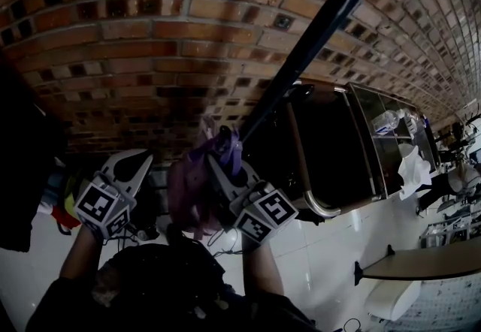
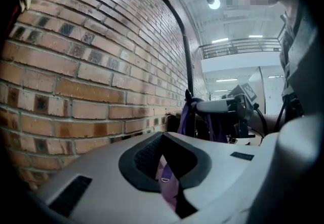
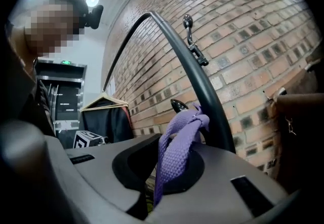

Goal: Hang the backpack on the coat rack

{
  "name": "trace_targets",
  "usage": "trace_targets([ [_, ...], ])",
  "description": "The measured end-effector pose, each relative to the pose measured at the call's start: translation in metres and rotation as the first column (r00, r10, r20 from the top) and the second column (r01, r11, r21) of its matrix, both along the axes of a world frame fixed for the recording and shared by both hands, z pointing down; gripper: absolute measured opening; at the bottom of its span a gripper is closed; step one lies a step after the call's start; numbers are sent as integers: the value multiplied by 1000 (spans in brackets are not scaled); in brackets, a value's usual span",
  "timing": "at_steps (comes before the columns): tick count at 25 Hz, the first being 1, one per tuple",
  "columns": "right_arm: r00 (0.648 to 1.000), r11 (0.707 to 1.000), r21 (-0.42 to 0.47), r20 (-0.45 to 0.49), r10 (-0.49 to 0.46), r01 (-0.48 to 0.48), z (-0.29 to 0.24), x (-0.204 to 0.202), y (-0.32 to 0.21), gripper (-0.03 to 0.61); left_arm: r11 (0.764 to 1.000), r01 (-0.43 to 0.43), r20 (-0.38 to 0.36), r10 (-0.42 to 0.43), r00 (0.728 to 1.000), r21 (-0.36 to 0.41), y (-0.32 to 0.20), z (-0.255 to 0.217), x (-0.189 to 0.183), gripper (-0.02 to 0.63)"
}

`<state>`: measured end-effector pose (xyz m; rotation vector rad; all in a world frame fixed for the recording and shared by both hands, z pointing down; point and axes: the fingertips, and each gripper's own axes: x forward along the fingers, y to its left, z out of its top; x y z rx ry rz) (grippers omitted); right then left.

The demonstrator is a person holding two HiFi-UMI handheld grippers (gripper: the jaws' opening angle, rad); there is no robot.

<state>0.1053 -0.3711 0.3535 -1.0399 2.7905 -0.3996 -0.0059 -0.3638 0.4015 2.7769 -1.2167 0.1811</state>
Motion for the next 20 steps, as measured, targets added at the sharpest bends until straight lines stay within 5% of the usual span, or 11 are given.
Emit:
trace_targets([
  [10, 992, 993, 6, -14, 122, -122, 19, -2, -6, 19, 1000, 6, -20, -6, 1000, -4, 17, -2, -3, 31],
  [16, 986, 985, -40, 2, 170, -169, 36, 3, 3, 221, 1000, 9, -22, -9, 1000, -2, 30, -1, -12, 31],
  [20, 965, 965, -27, -14, 261, -262, 46, 20, 18, 225, 1000, 13, -30, -13, 999, -13, 40, 3, -20, 31],
])
